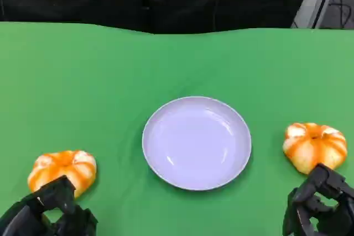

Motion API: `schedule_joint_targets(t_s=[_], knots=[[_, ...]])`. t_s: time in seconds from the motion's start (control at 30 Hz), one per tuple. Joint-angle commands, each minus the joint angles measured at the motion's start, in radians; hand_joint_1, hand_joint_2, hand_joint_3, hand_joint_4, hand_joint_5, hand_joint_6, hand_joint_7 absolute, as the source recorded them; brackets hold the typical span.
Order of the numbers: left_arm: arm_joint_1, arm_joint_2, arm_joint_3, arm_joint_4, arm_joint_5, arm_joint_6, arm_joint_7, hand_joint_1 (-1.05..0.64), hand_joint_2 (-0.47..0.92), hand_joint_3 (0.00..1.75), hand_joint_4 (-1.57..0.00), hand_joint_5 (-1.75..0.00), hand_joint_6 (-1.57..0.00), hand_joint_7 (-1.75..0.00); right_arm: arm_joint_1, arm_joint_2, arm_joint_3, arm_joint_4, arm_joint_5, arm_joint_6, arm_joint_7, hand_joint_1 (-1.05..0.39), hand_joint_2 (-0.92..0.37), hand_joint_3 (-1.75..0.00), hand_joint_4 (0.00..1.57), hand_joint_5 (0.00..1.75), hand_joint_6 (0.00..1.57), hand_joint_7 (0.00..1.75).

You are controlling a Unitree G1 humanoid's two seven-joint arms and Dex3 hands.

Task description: Grasp the bread from the table and place it into the plate.

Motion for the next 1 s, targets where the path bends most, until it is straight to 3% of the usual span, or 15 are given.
schedule_joint_targets(t_s=[0.03, 0.5, 0.6, 0.63, 0.67, 0.7, 0.73, 0.8, 0.9, 1.0], knots=[[-0.001, 0.009, 0.004, -0.007, 0.005, -0.004, -0.002, -0.11, 0.67, 1.04, -0.86, -1.75, -0.79, -1.63, 0.004, -0.007, -0.004, -0.009, 0.014, 0.009, -0.002, -0.12, -0.53, -1.25, 0.9, 1.75, 0.77, 1.63], [0.0, 0.005, 0.004, -0.012, 0.009, -0.008, 0.008, -0.1, 0.67, 1.04, -0.86, -1.75, -0.78, -1.65, 0.0, -0.007, -0.005, 0.001, 0.009, -0.005, -0.002, -0.13, -0.53, -1.26, 0.89, 1.75, 0.77, 1.63], [0.007, -0.037, 0.018, -0.026, 0.023, -0.058, 0.054, -0.05, 0.63, 1.07, -0.82, -1.75, -0.81, -1.52, 0.0, -0.007, -0.006, 0.002, 0.011, -0.005, -0.001, -0.13, -0.53, -1.26, 0.9, 1.75, 0.77, 1.63], [0.007, -0.074, 0.03, -0.024, 0.047, -0.128, 0.084, -0.06, 0.61, 1.04, -0.78, -1.69, -0.78, -1.43, 0.001, -0.007, -0.006, 0.0, 0.011, -0.001, -0.002, -0.14, -0.53, -1.26, 0.9, 1.75, 0.77, 1.63], [0.005, -0.104, 0.037, -0.02, 0.074, -0.192, 0.109, -0.11, 0.63, 0.88, -0.72, -1.53, -0.75, -1.21, 0.001, -0.007, -0.006, -0.001, 0.012, 0.001, -0.003, -0.14, -0.53, -1.26, 0.9, 1.75, 0.77, 1.63], [-0.005, -0.131, 0.044, 0.01, 0.151, -0.33, 0.133, -0.14, 0.67, 0.74, -0.68, -1.43, -0.75, -1.05, -0.001, -0.007, -0.006, 0.001, 0.011, -0.002, -0.002, -0.13, -0.53, -1.26, 0.9, 1.75, 0.77, 1.63], [-0.028, -0.14, 0.055, 0.073, 0.268, -0.529, 0.164, -0.21, 0.73, 0.54, -0.66, -1.21, -0.76, -0.8, -0.003, -0.007, -0.007, 0.004, 0.009, -0.005, -0.002, -0.13, -0.53, -1.26, 0.9, 1.75, 0.77, 1.63], [-0.07, -0.135, 0.07, 0.182, 0.413, -0.8, 0.189, -0.3, 0.86, 0.24, -0.73, -0.84, -0.85, -0.4, -0.005, -0.007, -0.007, 0.008, 0.006, -0.011, -0.002, -0.13, -0.53, -1.26, 0.9, 1.75, 0.77, 1.63], [-0.094, -0.09, 0.101, 0.252, 0.627, -1.001, 0.333, -0.45, 0.91, 0.16, -0.7, -0.46, -0.85, -0.12, -0.005, -0.008, -0.007, 0.009, 0.005, -0.011, 0.001, -0.14, -0.53, -1.26, 0.89, 1.75, 0.77, 1.63], [-0.091, -0.007, 0.143, 0.235, 0.986, -1.087, 0.583, -0.62, 0.92, 0.25, -0.54, -0.19, -0.69, -0.02, -0.007, -0.007, -0.008, 0.008, 0.004, -0.01, -0.002, -0.14, -0.52, -1.26, 0.89, 1.75, 0.77, 1.63]])
